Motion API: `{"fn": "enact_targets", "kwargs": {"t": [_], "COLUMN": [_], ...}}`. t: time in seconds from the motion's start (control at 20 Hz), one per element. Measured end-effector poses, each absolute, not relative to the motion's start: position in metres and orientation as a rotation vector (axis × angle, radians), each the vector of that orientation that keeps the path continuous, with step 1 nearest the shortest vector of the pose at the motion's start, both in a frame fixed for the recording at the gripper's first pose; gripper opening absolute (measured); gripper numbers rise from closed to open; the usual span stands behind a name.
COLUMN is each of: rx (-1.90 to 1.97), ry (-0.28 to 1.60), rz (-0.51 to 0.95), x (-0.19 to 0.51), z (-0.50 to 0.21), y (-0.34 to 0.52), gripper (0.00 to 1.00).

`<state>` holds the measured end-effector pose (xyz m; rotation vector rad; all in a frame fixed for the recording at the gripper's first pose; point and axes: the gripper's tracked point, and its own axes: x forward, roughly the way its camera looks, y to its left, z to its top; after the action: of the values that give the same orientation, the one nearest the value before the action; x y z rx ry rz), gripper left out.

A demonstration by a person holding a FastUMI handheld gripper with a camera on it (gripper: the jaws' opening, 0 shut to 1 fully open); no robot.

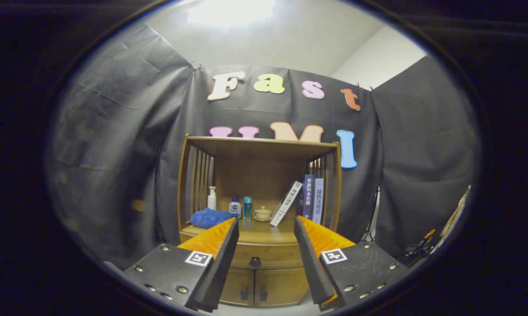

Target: Pull open the drawer, take out the items inside it, and place them on the countertop above the cabinet.

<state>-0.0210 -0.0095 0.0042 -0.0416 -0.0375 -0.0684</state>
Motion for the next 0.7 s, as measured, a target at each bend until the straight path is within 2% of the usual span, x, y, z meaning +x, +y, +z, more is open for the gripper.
{"fn": "enact_targets", "kwargs": {"t": [0.3, 0.5, 0.7], "rx": [-0.001, -0.029, -0.054], "ry": [-0.012, 0.026, 0.085], "rz": [-0.127, -0.233, -0.197], "x": [-0.011, 0.001, 0.019], "z": [-0.007, -0.023, -0.044], "y": [-0.024, -0.046, -0.037], "gripper": [0.76, 0.75, 0.77]}}
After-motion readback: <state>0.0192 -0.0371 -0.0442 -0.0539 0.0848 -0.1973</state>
